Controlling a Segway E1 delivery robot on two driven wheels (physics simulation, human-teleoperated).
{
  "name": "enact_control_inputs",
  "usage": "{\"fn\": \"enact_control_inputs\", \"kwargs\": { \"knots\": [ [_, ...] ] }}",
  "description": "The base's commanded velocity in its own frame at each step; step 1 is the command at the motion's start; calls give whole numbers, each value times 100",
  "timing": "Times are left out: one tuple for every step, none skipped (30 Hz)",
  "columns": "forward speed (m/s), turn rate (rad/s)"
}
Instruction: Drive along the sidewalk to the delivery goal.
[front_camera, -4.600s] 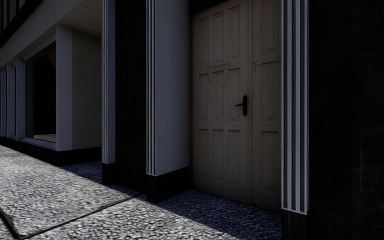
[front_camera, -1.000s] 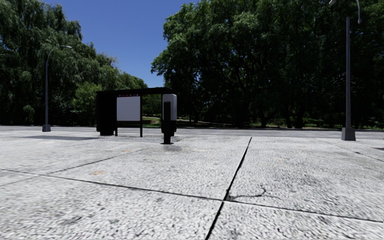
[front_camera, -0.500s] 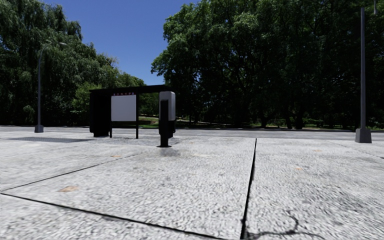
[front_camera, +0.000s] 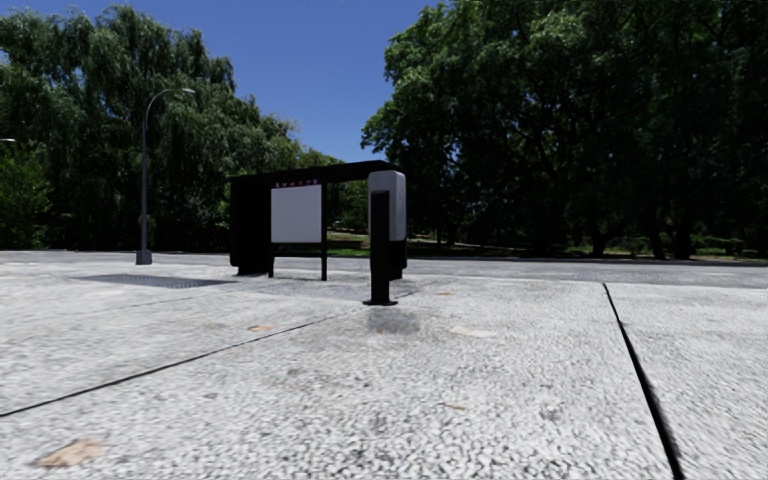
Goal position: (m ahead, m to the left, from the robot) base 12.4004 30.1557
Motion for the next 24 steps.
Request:
{"fn": "enact_control_inputs", "kwargs": {
  "knots": [
    [200,96],
    [200,96],
    [200,96],
    [200,96],
    [200,96],
    [200,96],
    [200,96],
    [200,96],
    [200,96],
    [200,96],
    [200,96],
    [200,96],
    [200,96],
    [200,96],
    [200,96],
    [200,96],
    [200,94],
    [200,94],
    [200,82],
    [200,37],
    [200,25],
    [200,0],
    [200,0],
    [200,0]
  ]
}}
